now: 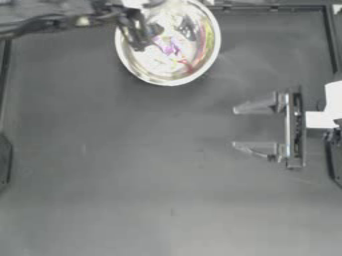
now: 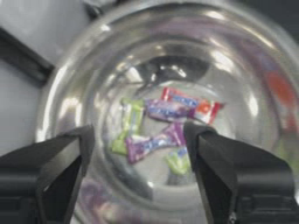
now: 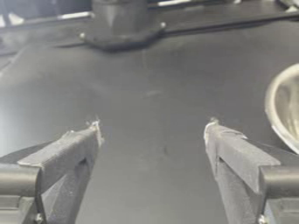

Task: Put candies in bowl

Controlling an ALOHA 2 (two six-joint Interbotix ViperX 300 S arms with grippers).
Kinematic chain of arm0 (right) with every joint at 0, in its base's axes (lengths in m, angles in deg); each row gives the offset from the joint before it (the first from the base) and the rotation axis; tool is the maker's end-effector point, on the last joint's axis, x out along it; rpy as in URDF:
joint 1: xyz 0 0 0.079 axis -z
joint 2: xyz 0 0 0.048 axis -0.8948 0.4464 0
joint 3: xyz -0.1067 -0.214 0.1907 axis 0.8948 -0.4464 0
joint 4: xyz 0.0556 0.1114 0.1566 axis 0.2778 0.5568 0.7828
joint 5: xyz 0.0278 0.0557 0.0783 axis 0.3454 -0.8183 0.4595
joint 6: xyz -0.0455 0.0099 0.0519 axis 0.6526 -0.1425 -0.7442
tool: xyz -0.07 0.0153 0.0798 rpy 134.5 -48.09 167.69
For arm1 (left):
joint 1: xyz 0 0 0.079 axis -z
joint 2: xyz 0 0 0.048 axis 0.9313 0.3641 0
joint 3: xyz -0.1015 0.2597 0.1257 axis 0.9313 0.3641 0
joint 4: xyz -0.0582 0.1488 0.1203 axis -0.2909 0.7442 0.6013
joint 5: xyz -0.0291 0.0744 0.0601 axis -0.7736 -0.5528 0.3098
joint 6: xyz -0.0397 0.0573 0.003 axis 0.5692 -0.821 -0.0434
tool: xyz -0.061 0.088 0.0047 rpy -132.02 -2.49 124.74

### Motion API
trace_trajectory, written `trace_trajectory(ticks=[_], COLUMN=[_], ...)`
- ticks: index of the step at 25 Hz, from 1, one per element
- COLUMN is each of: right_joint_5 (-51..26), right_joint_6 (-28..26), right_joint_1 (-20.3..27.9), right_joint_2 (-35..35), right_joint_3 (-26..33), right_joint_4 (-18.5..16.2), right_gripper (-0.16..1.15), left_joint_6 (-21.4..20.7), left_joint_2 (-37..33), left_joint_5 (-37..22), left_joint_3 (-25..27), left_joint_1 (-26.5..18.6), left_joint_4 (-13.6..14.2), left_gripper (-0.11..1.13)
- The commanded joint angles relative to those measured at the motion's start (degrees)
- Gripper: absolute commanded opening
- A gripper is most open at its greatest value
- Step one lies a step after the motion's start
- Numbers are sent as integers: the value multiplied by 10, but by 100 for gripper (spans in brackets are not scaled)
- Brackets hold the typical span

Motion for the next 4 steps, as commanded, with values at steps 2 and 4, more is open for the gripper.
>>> trace_trajectory(ticks=[2,4], right_joint_5=[5,5], right_joint_6=[2,2], right_joint_1=[3,3], right_joint_2=[-2,-2], right_joint_3=[8,8], right_joint_4=[1,1], right_gripper=[100,100], left_joint_6=[1,1], left_joint_2=[-98,-125], left_joint_5=[9,8], left_joint_3=[47,70], left_joint_1=[33,47], left_joint_4=[-13,-19], left_gripper=[93,93])
